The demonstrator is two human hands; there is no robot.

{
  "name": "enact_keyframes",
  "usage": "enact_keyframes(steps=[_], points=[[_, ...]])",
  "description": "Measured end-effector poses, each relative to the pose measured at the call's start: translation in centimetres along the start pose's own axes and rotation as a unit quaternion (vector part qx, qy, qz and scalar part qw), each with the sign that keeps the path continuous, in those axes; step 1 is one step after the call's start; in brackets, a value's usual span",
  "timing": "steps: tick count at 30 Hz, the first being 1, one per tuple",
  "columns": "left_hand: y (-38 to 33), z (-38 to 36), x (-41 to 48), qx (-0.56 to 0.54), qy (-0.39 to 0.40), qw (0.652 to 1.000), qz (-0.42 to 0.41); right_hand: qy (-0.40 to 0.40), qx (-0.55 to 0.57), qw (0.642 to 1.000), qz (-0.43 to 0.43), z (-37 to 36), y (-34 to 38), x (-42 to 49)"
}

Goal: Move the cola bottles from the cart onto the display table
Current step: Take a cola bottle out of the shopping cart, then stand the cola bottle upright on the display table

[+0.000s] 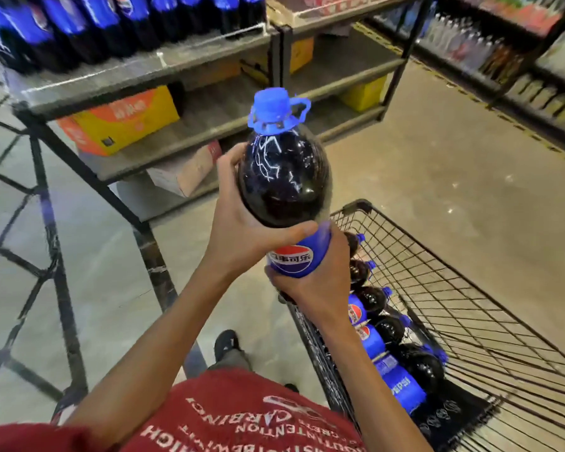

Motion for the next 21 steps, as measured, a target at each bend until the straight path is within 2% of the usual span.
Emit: enact_keyframes(steps=[7,10,21], points=[[-1.4,8.6,1.7,0.04,-0.06,0.997,-0.032,0.044,0.006,0.998,0.055,-7.3,5.4,2.1],[-1.4,12.3,2.8,0.051,-0.081,0.995,-0.039,0.065,0.006,0.997,0.048,-11.0,7.2,2.6],[-0.2,23.1,7.2,0.063,-0.083,0.994,-0.046,0.096,0.039,0.992,0.078,-21.4,13.3,5.6]])
Point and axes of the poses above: each hand's wrist, its own x-axis towards the middle knuckle, its own z-axis out of the back of the hand, y = z × x, the point moved 5 cm from there along x, towards the middle knuckle, and after that the axes turned 12 degrees about -x, right-handed, at the moved point
